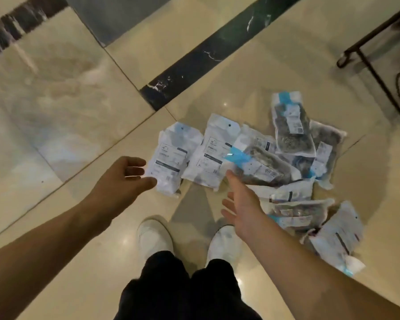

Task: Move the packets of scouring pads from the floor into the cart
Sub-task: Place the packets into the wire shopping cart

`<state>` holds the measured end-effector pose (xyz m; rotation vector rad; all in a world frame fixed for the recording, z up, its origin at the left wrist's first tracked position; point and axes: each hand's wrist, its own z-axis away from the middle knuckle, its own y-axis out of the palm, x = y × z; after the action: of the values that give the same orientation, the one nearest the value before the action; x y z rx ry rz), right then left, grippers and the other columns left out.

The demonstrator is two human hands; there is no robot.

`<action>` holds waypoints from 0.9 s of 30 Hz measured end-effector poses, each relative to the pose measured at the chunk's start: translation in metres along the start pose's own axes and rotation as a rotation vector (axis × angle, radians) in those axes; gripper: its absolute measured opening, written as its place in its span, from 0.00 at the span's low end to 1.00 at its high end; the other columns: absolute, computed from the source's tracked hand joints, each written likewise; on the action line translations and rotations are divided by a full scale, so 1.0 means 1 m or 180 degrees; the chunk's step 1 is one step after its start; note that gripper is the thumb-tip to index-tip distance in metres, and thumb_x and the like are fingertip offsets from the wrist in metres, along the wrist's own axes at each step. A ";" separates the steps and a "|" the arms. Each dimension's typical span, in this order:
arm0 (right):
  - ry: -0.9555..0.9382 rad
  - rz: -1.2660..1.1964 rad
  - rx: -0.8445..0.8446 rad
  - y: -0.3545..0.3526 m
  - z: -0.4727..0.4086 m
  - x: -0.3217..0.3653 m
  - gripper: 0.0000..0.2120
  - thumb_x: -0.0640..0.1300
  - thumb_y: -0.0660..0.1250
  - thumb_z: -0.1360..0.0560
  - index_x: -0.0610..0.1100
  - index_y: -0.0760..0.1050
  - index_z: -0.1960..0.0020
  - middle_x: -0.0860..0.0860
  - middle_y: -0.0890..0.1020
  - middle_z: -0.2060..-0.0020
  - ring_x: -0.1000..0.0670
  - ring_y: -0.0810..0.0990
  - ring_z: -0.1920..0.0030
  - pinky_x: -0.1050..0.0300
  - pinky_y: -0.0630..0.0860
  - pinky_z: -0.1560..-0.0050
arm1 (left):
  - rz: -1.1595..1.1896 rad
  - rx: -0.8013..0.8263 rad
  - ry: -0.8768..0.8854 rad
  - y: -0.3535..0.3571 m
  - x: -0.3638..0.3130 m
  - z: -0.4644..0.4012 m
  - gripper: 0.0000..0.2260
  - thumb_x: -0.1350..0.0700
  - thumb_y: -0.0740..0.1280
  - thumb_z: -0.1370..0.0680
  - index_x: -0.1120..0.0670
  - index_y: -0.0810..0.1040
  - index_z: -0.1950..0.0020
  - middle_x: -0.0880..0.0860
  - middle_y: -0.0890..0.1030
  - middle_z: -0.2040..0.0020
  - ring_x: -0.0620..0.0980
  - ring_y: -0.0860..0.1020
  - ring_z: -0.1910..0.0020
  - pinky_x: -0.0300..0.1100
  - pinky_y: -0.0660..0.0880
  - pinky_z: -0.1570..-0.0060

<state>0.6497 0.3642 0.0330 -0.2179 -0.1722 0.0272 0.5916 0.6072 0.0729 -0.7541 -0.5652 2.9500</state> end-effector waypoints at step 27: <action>-0.0248 -0.0879 0.0086 0.063 -0.202 -0.030 0.18 0.51 0.82 0.29 0.48 0.84 0.42 0.48 0.90 0.48 0.44 0.89 0.47 0.42 0.84 0.39 | -0.0327 -0.0034 -0.0120 0.090 0.095 -0.175 0.24 0.47 0.81 0.30 0.51 0.82 0.36 0.51 0.86 0.42 0.54 0.85 0.47 0.50 0.82 0.45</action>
<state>0.6545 0.3811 -0.1799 -0.1648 -0.2781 -0.2364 0.5944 0.5952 -0.1452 -0.6509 -0.6036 2.8746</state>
